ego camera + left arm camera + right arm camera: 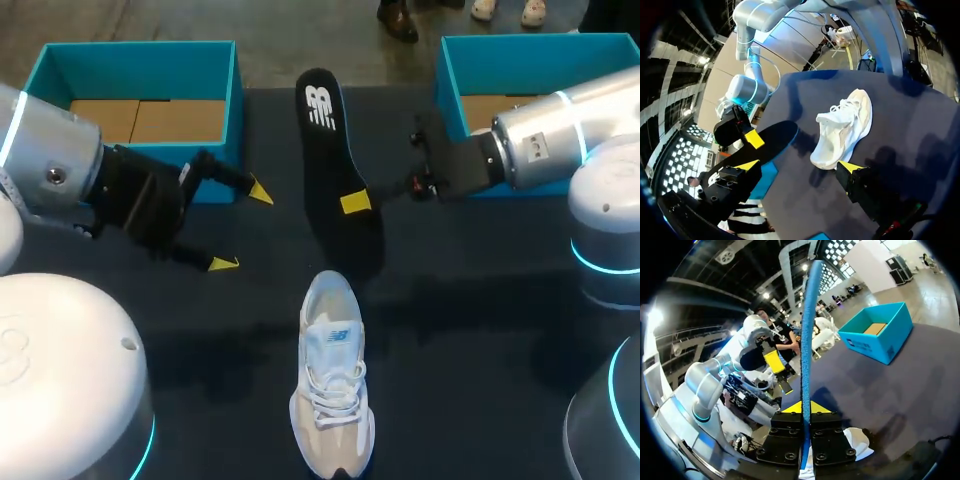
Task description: Take the shoe out of the shoebox, open the shoe tongue, remove and reinsert the insole, then place the shoe into the shoebox
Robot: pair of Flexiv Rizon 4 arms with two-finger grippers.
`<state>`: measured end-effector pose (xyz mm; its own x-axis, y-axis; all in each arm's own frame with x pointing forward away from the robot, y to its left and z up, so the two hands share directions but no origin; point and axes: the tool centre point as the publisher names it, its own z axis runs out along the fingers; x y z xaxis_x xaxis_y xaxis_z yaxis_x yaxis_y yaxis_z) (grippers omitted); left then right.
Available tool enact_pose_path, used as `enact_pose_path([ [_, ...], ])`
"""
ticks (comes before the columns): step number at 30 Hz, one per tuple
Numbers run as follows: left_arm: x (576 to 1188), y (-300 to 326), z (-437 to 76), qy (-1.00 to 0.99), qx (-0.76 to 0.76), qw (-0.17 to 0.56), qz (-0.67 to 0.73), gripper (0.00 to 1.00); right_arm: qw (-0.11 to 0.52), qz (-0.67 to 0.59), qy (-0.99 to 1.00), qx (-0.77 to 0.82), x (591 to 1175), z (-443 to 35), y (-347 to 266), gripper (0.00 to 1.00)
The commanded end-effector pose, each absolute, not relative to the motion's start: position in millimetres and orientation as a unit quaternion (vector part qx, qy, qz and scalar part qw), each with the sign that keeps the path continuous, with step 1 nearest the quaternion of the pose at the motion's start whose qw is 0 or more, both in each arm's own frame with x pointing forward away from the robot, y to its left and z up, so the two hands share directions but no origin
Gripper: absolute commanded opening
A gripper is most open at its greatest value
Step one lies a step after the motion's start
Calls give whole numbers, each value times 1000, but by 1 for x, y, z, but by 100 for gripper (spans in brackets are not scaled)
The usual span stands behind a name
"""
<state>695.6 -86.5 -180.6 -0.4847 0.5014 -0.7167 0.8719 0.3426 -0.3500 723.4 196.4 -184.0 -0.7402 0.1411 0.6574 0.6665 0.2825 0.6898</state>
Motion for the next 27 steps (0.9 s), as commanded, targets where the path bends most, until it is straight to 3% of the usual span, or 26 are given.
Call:
enact_pose_path([
  [1,695,-86,-181,780,441,252,-366,100,244,-536,-763,-266,723,-184,198,0],
  [16,718,-81,-215,901,268,107,-325,100,206,-573,-763,-218,729,-206,190,0],
  [27,718,-87,-242,915,247,50,-315,100,162,-550,-793,-206,723,-224,196,0],
])
